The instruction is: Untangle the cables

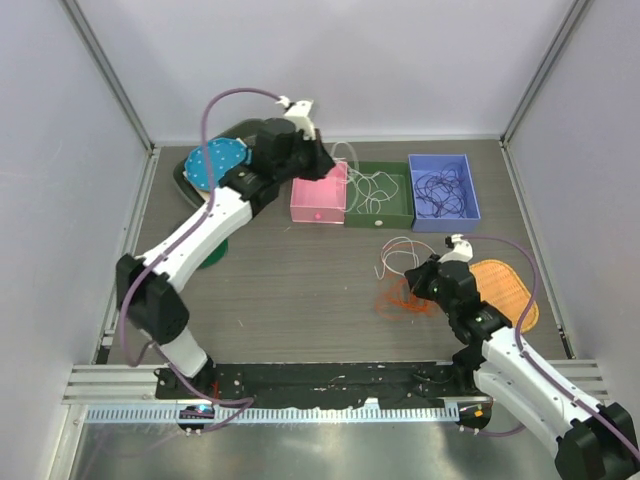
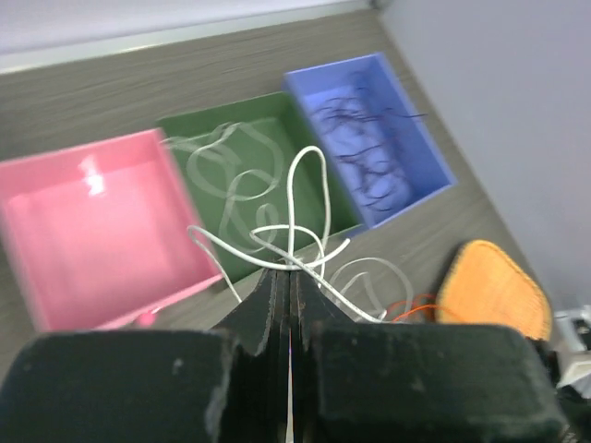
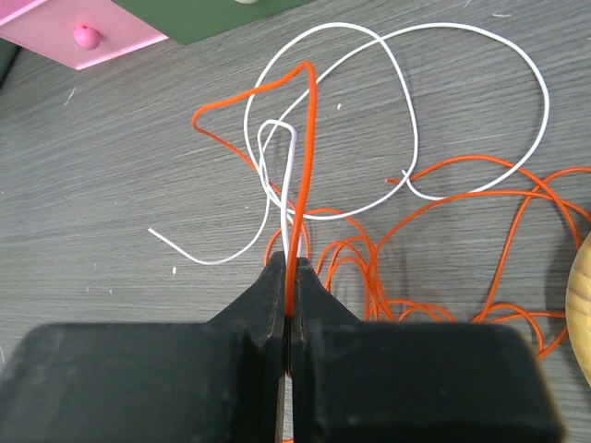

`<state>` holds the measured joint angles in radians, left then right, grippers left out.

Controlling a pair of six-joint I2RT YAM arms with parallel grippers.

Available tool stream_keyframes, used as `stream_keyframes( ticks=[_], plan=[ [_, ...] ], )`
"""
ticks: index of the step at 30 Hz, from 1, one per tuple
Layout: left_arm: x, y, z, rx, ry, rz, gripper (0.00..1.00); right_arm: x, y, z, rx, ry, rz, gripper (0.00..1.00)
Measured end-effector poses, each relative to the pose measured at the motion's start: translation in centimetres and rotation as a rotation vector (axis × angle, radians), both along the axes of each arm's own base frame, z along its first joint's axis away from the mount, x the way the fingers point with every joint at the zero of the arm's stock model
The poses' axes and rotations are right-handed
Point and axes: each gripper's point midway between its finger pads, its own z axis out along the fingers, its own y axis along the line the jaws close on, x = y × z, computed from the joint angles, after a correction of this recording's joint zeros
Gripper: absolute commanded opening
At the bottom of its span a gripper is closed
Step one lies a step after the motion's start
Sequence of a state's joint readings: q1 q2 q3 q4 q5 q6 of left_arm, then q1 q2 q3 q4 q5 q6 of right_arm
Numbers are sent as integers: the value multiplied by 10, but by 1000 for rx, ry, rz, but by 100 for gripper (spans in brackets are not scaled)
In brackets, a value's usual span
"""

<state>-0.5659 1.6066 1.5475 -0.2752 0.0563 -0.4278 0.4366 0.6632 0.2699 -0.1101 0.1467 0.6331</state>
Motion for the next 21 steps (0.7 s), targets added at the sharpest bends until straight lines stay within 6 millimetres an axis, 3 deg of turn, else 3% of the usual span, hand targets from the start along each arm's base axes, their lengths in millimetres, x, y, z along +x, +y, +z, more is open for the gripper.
stream_keyframes(
  ticks=[3,5,10,12,13,15,16,17,18,21],
  plan=[
    [15,-50,7,-54,-23,-116,0,0,1,3,12,-20,4,1],
    [31,-72,6,-78,-34,-153,0,1,2,7,21,-37,7,1],
    [77,-109,-18,-80,-24,-181,2,2,0,8,17,-49,-4,1],
    [96,-124,-35,-56,-18,-183,24,2,-1,8,15,-51,-8,1],
    [102,-128,-43,-36,-14,-184,51,2,-2,7,15,-52,-10,1],
    [115,-140,-62,16,-19,-174,65,2,-2,6,13,-52,-13,1],
    [116,-144,-73,47,-11,-170,76,1,-3,6,12,-51,-13,1],
    [115,-147,-85,81,0,-163,81,1,-3,5,12,-49,-14,1],
    [112,-150,-94,108,10,-163,97,1,-3,5,11,-48,-13,1],
    [98,-153,-116,184,45,-163,100,1,-3,3,11,-48,-14,1]
  ],
)
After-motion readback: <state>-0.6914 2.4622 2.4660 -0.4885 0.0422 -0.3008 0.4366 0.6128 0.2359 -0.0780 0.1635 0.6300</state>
